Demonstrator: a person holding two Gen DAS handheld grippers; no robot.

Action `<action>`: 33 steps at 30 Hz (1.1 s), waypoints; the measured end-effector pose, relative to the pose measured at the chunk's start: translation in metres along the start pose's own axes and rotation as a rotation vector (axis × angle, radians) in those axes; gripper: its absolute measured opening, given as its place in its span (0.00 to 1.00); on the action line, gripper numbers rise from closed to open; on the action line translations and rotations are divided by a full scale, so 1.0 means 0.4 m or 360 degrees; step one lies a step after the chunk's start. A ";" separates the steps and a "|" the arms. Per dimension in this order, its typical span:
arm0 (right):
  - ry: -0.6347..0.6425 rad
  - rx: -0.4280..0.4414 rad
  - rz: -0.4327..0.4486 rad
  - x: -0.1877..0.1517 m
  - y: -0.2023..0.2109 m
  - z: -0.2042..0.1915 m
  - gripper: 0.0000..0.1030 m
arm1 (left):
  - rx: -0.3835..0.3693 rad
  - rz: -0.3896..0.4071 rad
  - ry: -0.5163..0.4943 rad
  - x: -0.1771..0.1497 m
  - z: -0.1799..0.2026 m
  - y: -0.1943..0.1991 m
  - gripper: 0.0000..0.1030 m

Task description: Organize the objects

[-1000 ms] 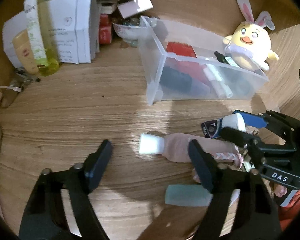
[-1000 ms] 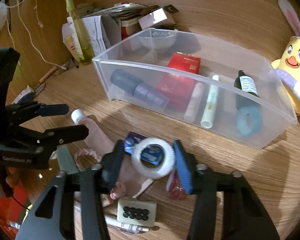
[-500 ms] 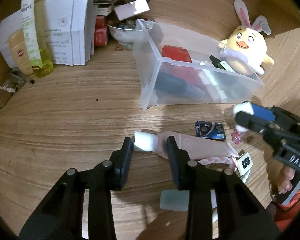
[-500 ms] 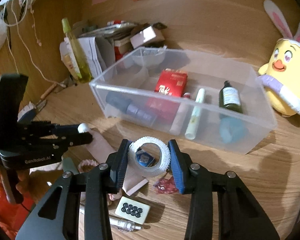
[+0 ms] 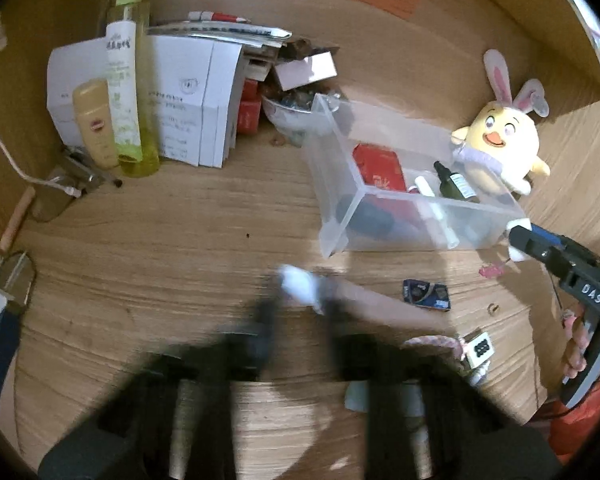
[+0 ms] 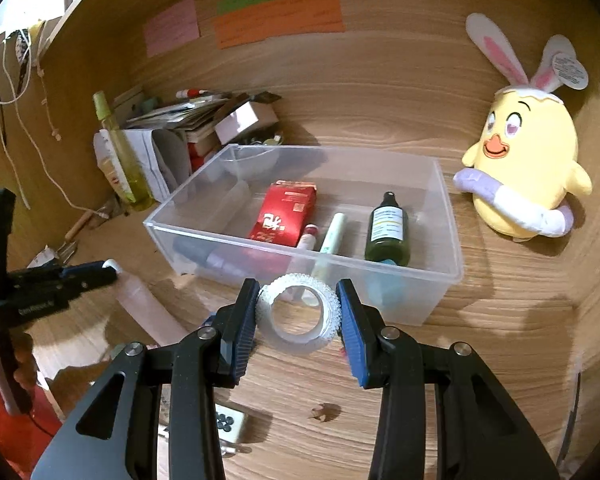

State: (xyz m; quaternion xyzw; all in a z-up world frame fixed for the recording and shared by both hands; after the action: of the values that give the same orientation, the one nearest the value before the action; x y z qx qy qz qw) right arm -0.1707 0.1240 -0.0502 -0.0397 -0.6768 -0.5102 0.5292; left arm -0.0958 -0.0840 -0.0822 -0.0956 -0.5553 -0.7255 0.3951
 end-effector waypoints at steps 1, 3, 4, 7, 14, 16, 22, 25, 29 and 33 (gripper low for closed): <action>-0.0003 -0.0003 0.0002 0.000 0.002 0.002 0.35 | -0.0040 0.0000 0.0008 0.003 0.007 0.004 0.00; -0.0004 -0.0004 0.0014 0.002 0.008 0.005 0.35 | -0.0052 0.0011 -0.0002 0.005 0.017 0.007 0.00; 0.0002 -0.0003 0.0018 0.003 0.011 0.005 0.35 | -0.0036 0.0021 -0.0027 0.003 0.023 0.006 0.00; 0.0036 -0.0023 0.0002 -0.003 0.010 0.003 0.35 | -0.0046 -0.0006 -0.0083 -0.009 0.042 -0.002 0.00; -0.0002 0.0012 -0.0120 -0.060 -0.027 0.021 0.35 | -0.0092 -0.0123 -0.0216 -0.050 0.096 -0.036 0.22; -0.0020 0.0046 -0.0148 -0.070 -0.043 0.020 0.35 | -0.0111 -0.0150 -0.0224 -0.057 0.104 -0.046 0.37; -0.0006 0.0122 -0.0207 -0.079 -0.095 -0.015 0.36 | -0.0127 -0.0290 -0.0226 -0.081 0.113 -0.121 0.42; 0.0010 0.0136 -0.0223 -0.079 -0.107 -0.028 0.36 | -0.0117 -0.0303 -0.0187 -0.077 0.103 -0.142 0.39; 0.0027 0.0136 -0.0241 -0.084 -0.107 -0.031 0.36 | -0.0113 -0.0311 -0.0086 -0.068 0.067 -0.130 0.33; 0.0028 0.0135 -0.0264 -0.092 -0.106 -0.025 0.49 | 0.0022 -0.0237 0.0009 -0.066 -0.002 -0.095 0.33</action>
State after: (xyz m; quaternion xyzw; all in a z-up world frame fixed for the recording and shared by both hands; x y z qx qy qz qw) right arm -0.1732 0.1143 -0.1063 0.0433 -0.6940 -0.5236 0.4922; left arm -0.1036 -0.0695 -0.1253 -0.0493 -0.5647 -0.7494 0.3422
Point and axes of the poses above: each gripper's, at about its wrist camera, not at the fingertips, and y roughly against the way its jaws point, z to its right, x to its top, the point moved 8 cm from there along -y, roughly the way its jaws point, and after that the axes turned 14 degrees about y, right-handed, at the moved point
